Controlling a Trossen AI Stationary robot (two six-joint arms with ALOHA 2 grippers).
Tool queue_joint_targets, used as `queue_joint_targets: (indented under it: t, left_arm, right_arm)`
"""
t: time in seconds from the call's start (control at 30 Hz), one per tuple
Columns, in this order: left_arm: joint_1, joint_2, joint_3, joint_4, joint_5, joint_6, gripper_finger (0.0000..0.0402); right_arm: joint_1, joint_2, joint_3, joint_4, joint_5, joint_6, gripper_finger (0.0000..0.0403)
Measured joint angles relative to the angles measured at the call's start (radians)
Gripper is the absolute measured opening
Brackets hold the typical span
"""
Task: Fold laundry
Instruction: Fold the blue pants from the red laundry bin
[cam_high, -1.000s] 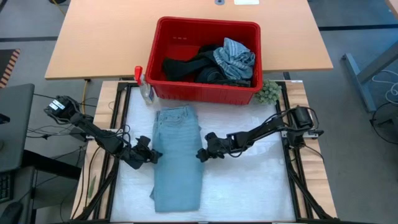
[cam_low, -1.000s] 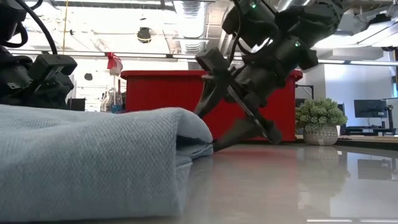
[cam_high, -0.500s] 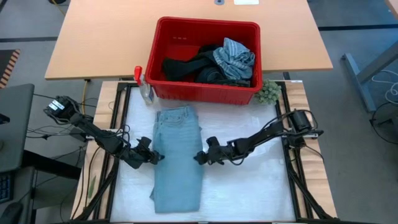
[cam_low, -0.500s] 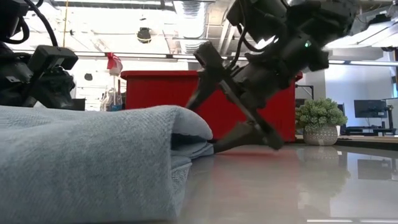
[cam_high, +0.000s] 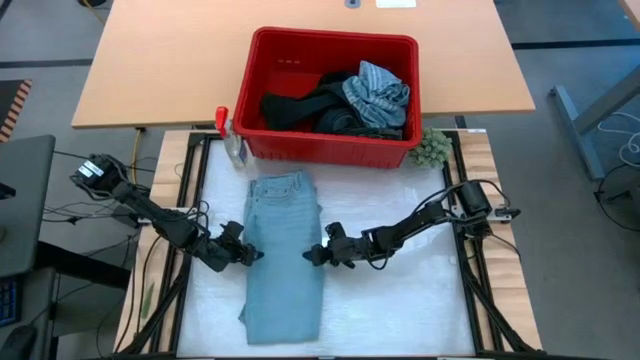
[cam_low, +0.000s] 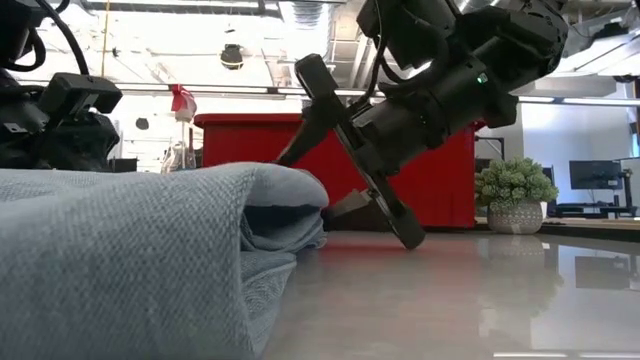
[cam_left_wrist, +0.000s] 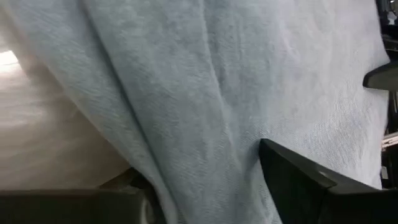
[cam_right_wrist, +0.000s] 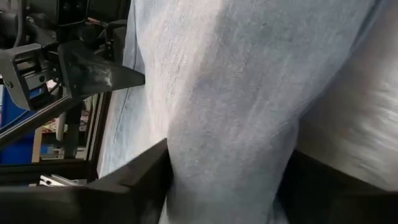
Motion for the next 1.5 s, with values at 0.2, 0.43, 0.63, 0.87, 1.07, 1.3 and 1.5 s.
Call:
queue_joint_targets:
  t: [0.2,0.43,0.63,0.87,1.07,1.3,1.5]
  left_arm:
    - [0.0,0.001,-0.001,0.018,-0.01,0.026,0.0055]
    - [-0.001,-0.039,-0.004,0.224,-0.048,0.202,0.0006]
    - [-0.001,-0.185,-0.003,0.357,-0.067,0.413,0.0003]
    - [0.0,-0.41,0.018,0.375,-0.145,0.58,0.0002]
    - [0.0,-0.56,0.069,0.375,-0.185,0.723,0.0001]
    - [0.015,-0.583,0.136,0.36,-0.217,0.817,0.0]
    - [0.053,-0.523,0.153,0.359,-0.19,0.802,0.0]
  right_arm:
    - [0.003,0.0,-0.001,0.017,-0.001,-0.009,0.0115]
    - [-0.006,-0.081,-0.013,0.036,-0.016,-0.154,0.0065]
    - [-0.025,-0.282,-0.007,-0.046,-0.014,-0.319,0.0065]
    - [-0.032,-0.484,-0.007,-0.058,0.071,-0.522,0.0065]
    - [-0.044,-0.588,-0.006,-0.011,0.101,-0.742,0.0065]
    - [-0.045,-0.603,-0.005,0.106,0.105,-1.063,0.0065]
    - [-0.046,-0.577,-0.005,0.112,0.111,-1.254,0.0065]
